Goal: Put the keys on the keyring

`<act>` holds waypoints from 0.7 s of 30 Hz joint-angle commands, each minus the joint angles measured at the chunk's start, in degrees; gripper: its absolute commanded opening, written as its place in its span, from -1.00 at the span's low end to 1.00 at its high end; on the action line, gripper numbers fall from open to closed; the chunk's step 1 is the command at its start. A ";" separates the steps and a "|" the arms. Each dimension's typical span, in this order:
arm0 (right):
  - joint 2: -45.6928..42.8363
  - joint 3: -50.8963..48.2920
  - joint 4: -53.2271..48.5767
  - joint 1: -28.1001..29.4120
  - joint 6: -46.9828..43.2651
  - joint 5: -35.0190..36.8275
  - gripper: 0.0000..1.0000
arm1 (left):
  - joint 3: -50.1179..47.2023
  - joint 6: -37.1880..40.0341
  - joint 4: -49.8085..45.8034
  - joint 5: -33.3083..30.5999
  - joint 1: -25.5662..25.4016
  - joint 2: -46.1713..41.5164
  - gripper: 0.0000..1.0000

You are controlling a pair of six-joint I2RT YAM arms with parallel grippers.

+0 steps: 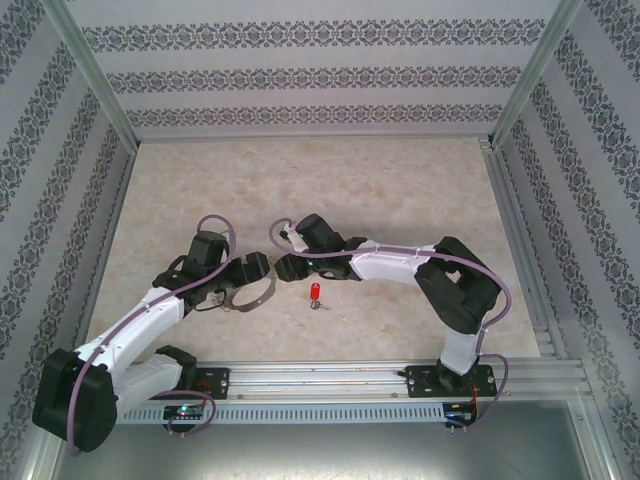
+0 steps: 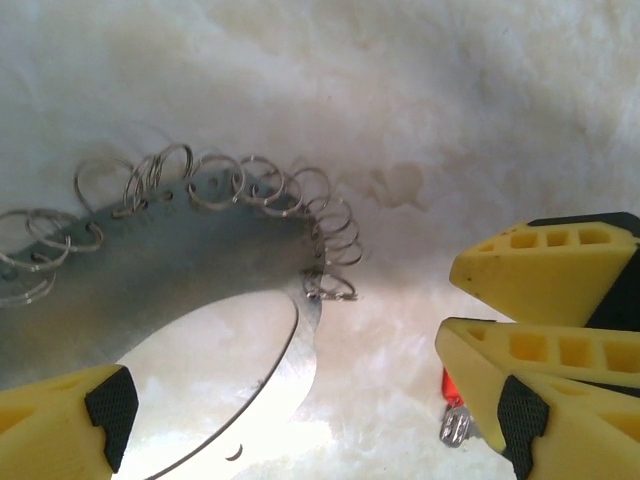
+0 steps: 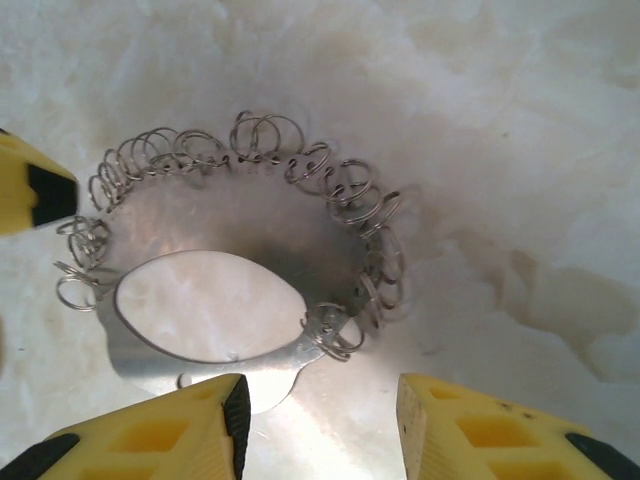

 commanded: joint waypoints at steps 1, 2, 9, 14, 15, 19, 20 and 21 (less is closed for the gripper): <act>1.52 -1.17 4.21 1.16 3.18 -4.49 -0.14 | -0.79 -0.12 2.67 0.35 -0.55 -0.83 0.88; 1.85 -1.27 4.53 1.36 3.38 -4.69 -0.15 | -0.77 -0.43 2.67 -0.23 -0.55 -1.17 0.89; 3.57 -1.74 5.63 1.82 3.82 -6.00 -0.25 | 0.16 -1.28 1.71 -3.61 -0.53 -1.31 0.96; 4.18 -2.78 6.00 1.86 3.82 -5.24 -0.25 | 0.89 -1.57 1.53 -4.41 -0.54 -1.05 0.99; 4.32 -2.96 6.04 1.83 3.81 -4.99 -0.25 | 1.07 -1.54 1.53 -4.30 -0.51 -0.92 1.00; 5.43 -2.82 6.37 1.78 3.86 -4.88 -0.25 | 1.50 -1.65 1.44 -4.17 -0.53 -0.91 1.00; 5.85 -2.49 6.36 1.80 3.99 -5.06 -0.25 | 1.58 -1.68 1.44 -4.23 -0.55 -0.99 1.00; 6.24 -2.22 6.49 1.83 3.97 -5.16 -0.25 | 1.65 -1.75 1.36 -4.28 -0.49 -1.00 1.00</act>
